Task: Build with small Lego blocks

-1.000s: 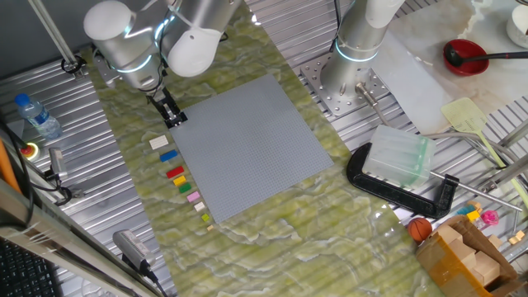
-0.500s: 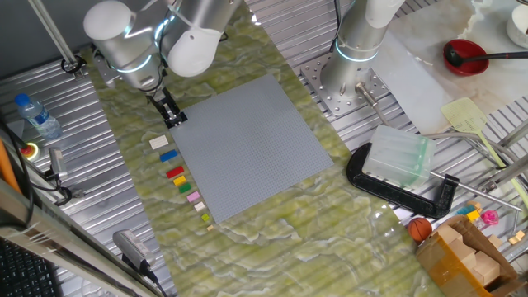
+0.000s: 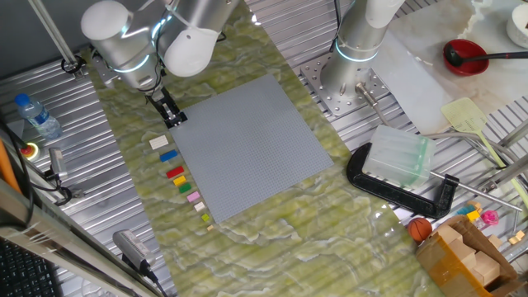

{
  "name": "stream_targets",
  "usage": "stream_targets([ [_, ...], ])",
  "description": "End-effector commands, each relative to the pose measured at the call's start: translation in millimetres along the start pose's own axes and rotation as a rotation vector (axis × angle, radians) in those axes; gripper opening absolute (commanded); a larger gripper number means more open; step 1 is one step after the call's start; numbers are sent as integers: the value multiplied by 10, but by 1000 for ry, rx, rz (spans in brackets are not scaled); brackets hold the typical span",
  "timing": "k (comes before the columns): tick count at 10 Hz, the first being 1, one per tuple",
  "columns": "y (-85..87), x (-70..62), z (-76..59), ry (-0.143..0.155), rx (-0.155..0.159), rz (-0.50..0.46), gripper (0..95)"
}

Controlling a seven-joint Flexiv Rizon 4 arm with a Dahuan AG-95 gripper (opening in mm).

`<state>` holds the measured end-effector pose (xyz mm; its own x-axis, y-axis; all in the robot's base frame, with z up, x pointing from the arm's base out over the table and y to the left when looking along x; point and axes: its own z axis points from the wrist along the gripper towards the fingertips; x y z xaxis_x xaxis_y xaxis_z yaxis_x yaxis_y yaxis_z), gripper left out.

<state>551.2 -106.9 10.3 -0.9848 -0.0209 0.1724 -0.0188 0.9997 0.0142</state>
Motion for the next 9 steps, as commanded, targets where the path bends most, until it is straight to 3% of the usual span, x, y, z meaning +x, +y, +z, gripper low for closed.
stream_targets([
  [1, -2, -18, 301, 0, -1, 1, 0],
  [5, 9, -31, 336, 9, -5, 0, 0],
  [9, 14, 1, 246, 27, 0, 2, 0],
])
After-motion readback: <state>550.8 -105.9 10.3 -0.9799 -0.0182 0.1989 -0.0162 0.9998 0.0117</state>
